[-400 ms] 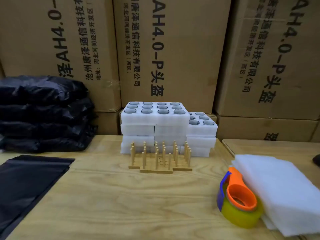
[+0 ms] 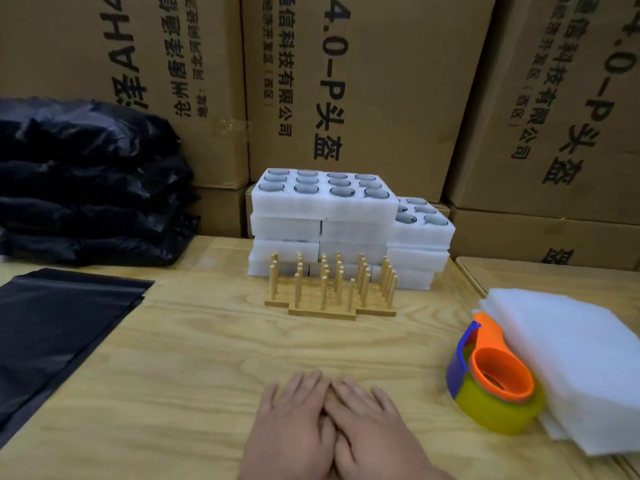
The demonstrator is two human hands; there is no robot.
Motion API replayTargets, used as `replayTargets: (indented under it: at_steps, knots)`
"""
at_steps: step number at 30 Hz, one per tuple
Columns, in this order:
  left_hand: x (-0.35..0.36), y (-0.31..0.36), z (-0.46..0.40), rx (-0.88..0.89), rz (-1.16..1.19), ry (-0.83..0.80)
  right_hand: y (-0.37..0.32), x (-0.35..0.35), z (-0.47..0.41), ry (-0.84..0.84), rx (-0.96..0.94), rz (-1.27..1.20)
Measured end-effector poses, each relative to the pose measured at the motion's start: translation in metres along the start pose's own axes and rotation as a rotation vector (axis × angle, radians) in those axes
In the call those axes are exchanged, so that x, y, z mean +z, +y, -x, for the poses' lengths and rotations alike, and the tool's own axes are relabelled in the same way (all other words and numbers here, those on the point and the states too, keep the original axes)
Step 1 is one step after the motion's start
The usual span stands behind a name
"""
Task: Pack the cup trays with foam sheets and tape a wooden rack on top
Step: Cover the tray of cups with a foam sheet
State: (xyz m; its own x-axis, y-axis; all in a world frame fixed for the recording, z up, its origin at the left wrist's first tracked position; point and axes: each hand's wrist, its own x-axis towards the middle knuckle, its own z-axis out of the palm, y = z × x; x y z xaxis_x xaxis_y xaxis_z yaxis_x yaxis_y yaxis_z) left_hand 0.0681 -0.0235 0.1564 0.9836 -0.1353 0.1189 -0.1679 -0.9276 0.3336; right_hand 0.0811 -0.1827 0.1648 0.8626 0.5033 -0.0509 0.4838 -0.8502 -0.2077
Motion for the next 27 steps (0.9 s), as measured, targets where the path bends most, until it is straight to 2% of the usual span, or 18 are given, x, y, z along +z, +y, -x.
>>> replayTargets:
  at_steps: [1, 11, 16, 18, 21, 23, 25, 27]
  knots:
    - [0.002, -0.002, -0.003, -0.039, 0.010, -0.036, 0.000, -0.001, -0.004, 0.042, -0.003, -0.009]
    - [0.005, -0.009, -0.039, -0.117, 0.007, -0.076, 0.019, -0.003, -0.040, 0.030, 0.006, -0.063]
    - [0.008, -0.009, -0.039, -0.108, -0.019, -0.057, 0.018, -0.062, -0.056, -0.174, -0.069, -0.083]
    - [0.007, -0.009, -0.039, -0.103, -0.033, -0.046, 0.018, -0.110, -0.074, -0.056, -0.062, -0.049]
    - [0.005, -0.008, -0.038, -0.100, -0.033, -0.046, 0.019, -0.179, -0.104, 0.278, -0.046, 0.000]
    - [0.006, -0.009, -0.038, -0.098, -0.027, -0.051, 0.024, -0.215, -0.126, 0.426, 0.002, 0.036]
    - [0.007, -0.009, -0.038, -0.096, -0.029, -0.050, 0.033, -0.239, -0.147, 0.495, 0.043, 0.067]
    - [0.008, -0.010, -0.038, -0.095, -0.027, -0.047, 0.044, -0.252, -0.168, 0.486, 0.100, 0.108]
